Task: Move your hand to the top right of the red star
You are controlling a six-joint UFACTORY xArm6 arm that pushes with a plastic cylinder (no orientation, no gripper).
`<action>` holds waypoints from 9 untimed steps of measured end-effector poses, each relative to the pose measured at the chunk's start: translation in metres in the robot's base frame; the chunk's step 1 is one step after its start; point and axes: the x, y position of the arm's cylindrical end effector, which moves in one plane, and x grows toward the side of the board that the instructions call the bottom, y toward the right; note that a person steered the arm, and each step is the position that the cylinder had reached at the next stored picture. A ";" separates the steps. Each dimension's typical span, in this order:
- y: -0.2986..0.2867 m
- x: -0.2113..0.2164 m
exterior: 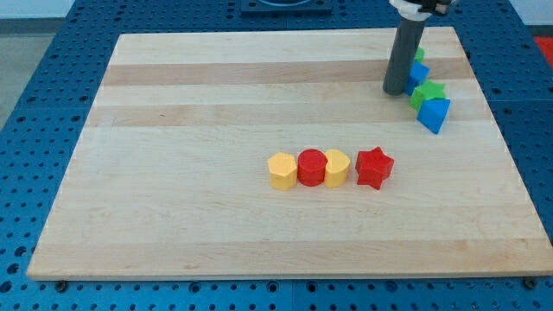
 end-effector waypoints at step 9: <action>0.002 0.119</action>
